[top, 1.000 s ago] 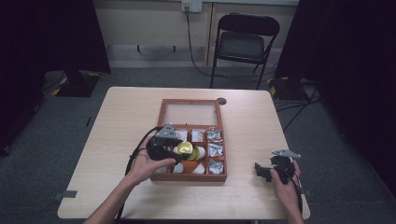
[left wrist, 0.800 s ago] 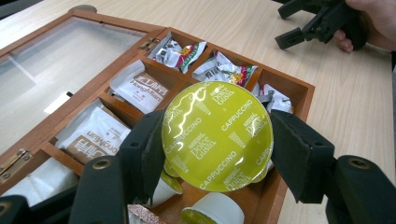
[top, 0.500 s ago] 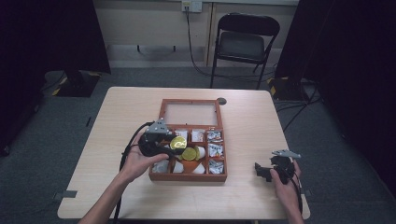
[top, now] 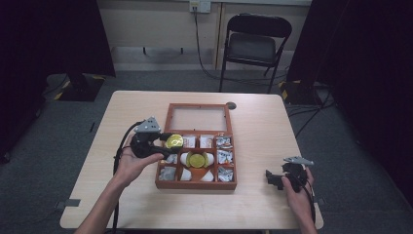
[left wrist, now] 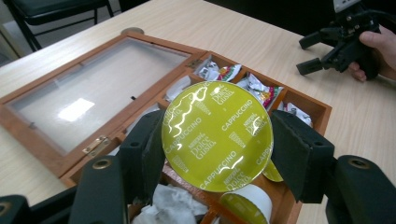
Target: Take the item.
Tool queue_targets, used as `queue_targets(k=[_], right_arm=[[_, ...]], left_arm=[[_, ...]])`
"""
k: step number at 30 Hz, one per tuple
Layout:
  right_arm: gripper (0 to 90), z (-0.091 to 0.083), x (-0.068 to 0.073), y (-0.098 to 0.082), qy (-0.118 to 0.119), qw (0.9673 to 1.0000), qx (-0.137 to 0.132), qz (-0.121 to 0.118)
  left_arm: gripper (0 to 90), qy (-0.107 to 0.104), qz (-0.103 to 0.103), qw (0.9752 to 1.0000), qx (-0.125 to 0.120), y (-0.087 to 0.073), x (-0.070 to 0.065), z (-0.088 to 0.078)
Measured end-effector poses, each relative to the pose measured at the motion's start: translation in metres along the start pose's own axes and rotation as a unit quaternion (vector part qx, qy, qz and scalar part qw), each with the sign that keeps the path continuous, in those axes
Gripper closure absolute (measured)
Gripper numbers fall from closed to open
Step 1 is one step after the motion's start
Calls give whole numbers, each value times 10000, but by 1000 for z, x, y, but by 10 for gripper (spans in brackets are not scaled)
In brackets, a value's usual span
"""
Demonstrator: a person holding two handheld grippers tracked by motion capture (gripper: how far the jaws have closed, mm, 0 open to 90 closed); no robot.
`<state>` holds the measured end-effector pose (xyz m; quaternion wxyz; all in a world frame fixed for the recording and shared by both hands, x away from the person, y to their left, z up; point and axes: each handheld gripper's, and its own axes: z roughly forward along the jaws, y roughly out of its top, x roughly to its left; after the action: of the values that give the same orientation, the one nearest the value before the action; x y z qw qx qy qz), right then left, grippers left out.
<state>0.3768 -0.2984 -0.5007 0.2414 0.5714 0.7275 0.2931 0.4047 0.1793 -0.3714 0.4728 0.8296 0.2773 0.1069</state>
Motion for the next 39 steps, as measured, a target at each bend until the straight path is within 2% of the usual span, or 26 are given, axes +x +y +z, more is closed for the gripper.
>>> queue_targets(k=[10,21,27,34,39], right_arm=[[0,0,0,0,-1,10000,0,1],[0,0,0,0,0,10000,1,1],[0,0,0,0,0,10000,0,0],[0,0,0,0,-1,10000,1,1],[0,0,0,0,-1,10000,0,1]], left_arm=[[382,221,-78,9997,-103,-2,10,-17],[382,422,-260,9984,-285,-7,24,-39],[382,566,-442,9968,-348,-11,33,-47],[382,688,-483,9958,-372,-14,40,-54],[382,887,-540,9938,-404,-21,48,-57]])
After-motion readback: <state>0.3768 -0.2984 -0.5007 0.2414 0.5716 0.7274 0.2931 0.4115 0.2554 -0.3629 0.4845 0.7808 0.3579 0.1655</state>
